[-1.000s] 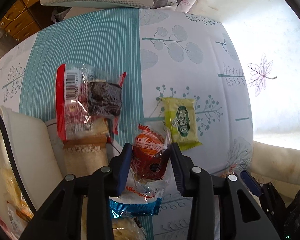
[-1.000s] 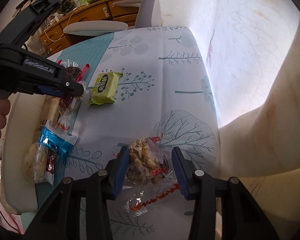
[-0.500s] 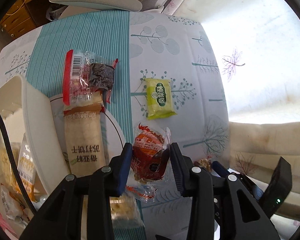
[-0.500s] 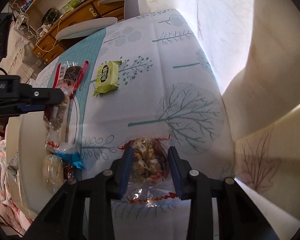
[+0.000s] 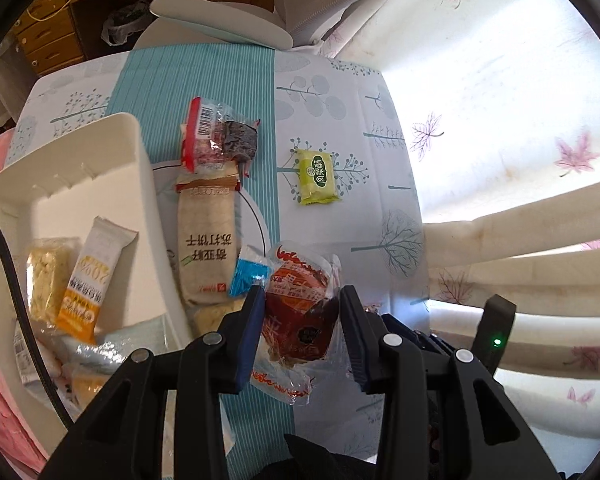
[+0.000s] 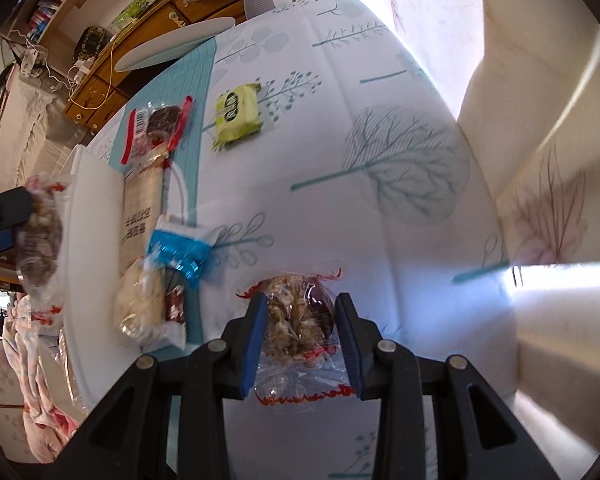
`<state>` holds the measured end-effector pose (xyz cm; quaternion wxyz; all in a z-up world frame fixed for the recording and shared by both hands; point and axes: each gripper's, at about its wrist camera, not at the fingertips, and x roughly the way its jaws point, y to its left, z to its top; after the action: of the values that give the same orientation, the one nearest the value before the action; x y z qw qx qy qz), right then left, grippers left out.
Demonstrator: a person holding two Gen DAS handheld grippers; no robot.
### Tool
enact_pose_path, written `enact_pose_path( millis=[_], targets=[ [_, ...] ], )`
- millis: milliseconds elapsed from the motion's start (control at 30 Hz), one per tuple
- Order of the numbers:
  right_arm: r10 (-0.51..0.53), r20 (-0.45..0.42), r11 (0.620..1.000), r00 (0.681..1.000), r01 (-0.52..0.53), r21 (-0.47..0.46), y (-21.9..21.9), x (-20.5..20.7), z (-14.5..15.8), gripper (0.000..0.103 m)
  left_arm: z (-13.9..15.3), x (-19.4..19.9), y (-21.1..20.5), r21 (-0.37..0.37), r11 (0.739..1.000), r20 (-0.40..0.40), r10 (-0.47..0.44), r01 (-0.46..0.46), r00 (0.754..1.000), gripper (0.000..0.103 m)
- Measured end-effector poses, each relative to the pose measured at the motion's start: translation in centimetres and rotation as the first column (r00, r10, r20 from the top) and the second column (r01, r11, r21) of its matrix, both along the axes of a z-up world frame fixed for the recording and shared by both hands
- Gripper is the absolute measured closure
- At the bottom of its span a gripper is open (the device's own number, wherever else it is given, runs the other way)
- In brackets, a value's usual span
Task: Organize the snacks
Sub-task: 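Carry both held bags over the white tray and open both tools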
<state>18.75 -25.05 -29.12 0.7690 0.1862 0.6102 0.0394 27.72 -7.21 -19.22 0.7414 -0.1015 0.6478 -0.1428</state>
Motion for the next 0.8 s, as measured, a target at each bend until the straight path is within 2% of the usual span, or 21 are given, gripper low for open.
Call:
enact_pose_path(
  millis=[100,267,600,800],
  targets=[
    [-0.003,0.003,1.0,1.0,0.003,0.012,0.9,-0.8,0.7,0.068,1.3,-1.1,1.4,-0.037,0.999,0.004,0.002,-0.002,1.0,0.066],
    [0.007,0.048,1.0,0.999,-0.008,0.024,2.9,-1.6,3.1,0.068,3.1,-3.0,3.5,-0.047,0.999,0.022,0.004,-0.003,1.0,0.066],
    [0.003,0.157,0.998,0.988,-0.012,0.059,7.5,-3.4,8.5,0.068,6.2,-7.0,8.7,-0.041,0.999,0.067,0.0,0.003,0.998,0.066],
    [0.014,0.206,0.997,0.978,-0.03,0.073,10.7,-4.8,10.7,0.068,6.8,-8.6,12.4,-0.026,1.0,0.074,0.014,-0.013,0.997,0.066]
  ],
)
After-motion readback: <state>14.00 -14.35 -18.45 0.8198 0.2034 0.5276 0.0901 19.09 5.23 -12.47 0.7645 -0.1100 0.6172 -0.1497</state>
